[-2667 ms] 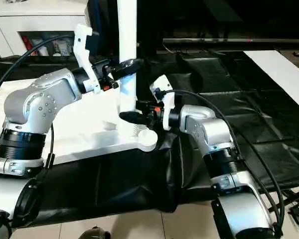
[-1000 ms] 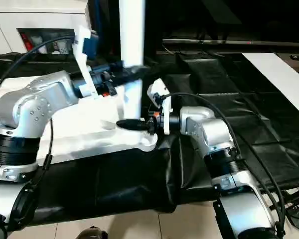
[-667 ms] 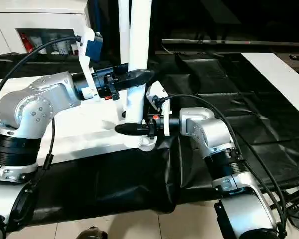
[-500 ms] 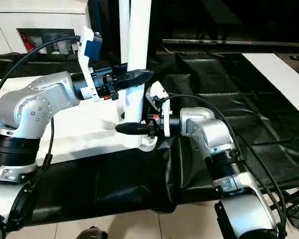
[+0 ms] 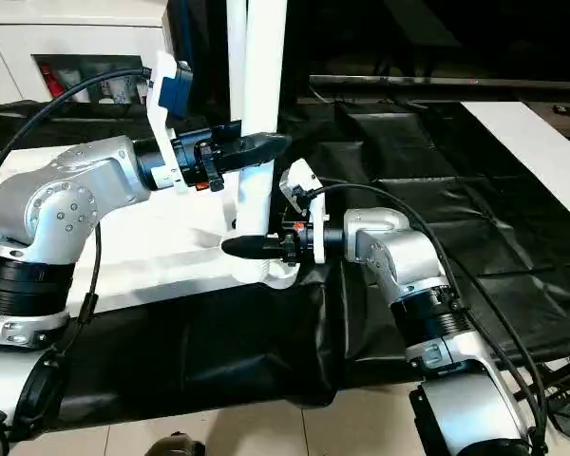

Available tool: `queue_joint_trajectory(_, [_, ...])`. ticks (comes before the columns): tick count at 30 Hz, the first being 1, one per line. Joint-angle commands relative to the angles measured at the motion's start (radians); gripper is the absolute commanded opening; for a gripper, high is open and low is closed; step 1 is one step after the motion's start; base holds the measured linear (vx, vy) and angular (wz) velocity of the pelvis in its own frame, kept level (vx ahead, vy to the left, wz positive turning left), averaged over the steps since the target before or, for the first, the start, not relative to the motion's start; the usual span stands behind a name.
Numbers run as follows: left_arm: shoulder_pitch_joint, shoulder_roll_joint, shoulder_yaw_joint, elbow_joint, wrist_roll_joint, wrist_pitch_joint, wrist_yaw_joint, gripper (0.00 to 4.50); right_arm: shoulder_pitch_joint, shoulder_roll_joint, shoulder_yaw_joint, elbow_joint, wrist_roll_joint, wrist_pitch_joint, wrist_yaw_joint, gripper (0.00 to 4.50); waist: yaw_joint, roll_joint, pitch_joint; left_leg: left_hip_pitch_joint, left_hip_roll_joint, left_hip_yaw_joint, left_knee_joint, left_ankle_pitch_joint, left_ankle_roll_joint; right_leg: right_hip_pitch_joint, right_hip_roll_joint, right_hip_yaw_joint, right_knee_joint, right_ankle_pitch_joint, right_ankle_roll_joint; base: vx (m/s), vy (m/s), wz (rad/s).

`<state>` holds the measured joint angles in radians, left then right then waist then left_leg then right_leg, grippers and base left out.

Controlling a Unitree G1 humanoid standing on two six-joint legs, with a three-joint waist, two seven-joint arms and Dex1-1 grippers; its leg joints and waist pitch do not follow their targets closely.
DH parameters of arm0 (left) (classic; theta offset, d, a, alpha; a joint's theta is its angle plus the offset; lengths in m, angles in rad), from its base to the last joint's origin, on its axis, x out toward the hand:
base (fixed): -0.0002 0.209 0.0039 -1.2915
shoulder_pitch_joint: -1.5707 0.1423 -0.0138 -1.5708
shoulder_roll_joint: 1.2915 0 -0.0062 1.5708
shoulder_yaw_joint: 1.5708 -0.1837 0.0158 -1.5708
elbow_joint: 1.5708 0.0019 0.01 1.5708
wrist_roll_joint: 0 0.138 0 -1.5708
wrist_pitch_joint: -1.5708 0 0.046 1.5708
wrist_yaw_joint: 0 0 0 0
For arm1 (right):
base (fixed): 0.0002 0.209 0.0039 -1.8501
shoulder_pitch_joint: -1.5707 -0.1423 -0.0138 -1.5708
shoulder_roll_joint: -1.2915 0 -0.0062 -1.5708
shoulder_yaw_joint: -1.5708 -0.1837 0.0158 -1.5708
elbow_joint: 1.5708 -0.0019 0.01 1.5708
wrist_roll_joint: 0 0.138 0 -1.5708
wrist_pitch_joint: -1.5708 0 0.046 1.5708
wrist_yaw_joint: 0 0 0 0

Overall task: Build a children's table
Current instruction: Insert table leg to table base

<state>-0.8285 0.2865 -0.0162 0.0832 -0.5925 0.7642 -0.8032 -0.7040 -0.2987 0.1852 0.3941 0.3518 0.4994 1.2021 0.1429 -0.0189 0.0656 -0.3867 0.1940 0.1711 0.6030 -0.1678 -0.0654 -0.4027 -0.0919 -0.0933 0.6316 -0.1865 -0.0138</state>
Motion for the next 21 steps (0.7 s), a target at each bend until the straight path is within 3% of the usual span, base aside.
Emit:
queue_joint_trajectory(1, [-0.013, 0.004, 0.003, -0.006, 0.005, -0.009, 0.001, 1.81, -0.005, -0.003, -0.007, -0.016, 0.005, -0.001, 0.003, 1.96, -0.001, 0.005, -0.086, 0.017, 0.033, -0.008, -0.063, -0.133, -0.002, 0.063, -0.058, 0.051, -0.06, -0.076, -0.23, 0.0, 0.0, 0.0])
queue_joint_trajectory(3, [-0.013, 0.003, 0.003, -0.007, 0.005, -0.009, 0.001, 1.81, -0.006, -0.002, -0.008, -0.016, 0.005, -0.001, 0.002, 1.96, -0.001, 0.006, -0.086, 0.018, 0.033, -0.008, -0.063, -0.133, -0.002, 0.062, -0.058, 0.051, -0.06, -0.073, -0.231, 0.0, 0.0, 0.0])
queue_joint_trajectory(4, [-0.013, 0.002, 0.003, -0.007, 0.005, -0.009, 0.002, 1.81, -0.008, 0.001, -0.011, -0.016, 0.008, 0.003, -0.001, 2.51, 0.0, 0.007, -0.086, 0.017, 0.033, -0.008, -0.063, -0.134, -0.002, 0.063, -0.058, 0.051, -0.06, -0.072, -0.232, 0.0, 0.0, 0.0])
queue_joint_trajectory(9, [-0.013, 0.004, 0.004, -0.007, 0.005, -0.009, 0.002, 1.81, -0.011, 0.004, -0.013, -0.011, -0.004, -0.011, -0.022, 2.92, 0.0, 0.007, -0.086, 0.017, 0.032, -0.008, -0.062, -0.13, -0.003, 0.063, -0.058, 0.05, -0.059, -0.067, -0.232, 0.0, 0.0, 0.0])
queue_joint_trajectory(21, [-0.009, 0.009, 0.004, -0.008, 0.003, -0.007, -0.002, 1.81, -0.018, 0.008, -0.029, -0.008, 0.009, -0.01, -0.032, 2.96, -0.001, 0.006, -0.086, 0.017, 0.033, -0.008, -0.063, -0.131, -0.005, 0.063, -0.058, 0.051, -0.058, -0.07, -0.229, 0.0, 0.0, 0.0])
